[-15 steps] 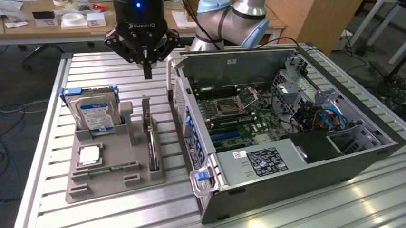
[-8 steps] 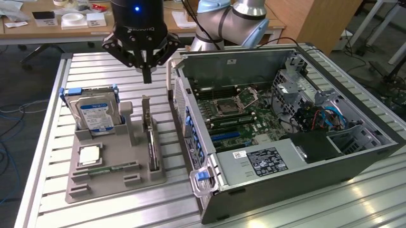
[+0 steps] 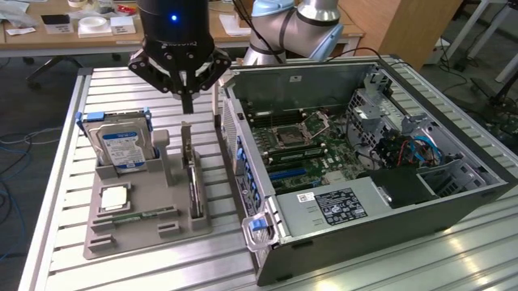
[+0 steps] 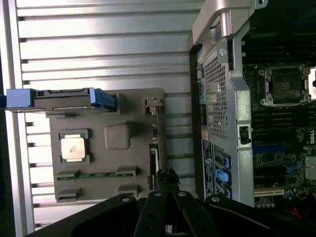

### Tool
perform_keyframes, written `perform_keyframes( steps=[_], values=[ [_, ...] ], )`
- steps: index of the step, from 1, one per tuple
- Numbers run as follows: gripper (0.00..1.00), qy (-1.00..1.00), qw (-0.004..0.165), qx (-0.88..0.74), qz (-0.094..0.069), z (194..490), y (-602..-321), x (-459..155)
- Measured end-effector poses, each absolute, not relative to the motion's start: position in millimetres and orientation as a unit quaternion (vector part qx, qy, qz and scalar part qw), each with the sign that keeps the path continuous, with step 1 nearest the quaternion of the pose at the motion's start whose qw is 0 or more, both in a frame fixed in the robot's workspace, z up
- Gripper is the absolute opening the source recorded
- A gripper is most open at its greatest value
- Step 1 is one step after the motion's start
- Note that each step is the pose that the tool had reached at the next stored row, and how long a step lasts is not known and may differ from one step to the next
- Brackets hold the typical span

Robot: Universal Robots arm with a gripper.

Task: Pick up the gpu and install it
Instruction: 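Reach for the gpu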

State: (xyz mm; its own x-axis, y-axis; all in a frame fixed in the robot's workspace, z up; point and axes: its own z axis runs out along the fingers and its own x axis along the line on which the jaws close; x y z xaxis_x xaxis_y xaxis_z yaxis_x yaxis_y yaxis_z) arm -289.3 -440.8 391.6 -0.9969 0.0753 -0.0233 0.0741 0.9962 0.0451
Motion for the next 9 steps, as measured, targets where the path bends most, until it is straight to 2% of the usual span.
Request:
perform_keyframes(
  steps=[9],
  values=[
    [0.11, 0.999, 0.013, 0.038, 0.022, 391.1, -452.5, -292.0]
  ],
)
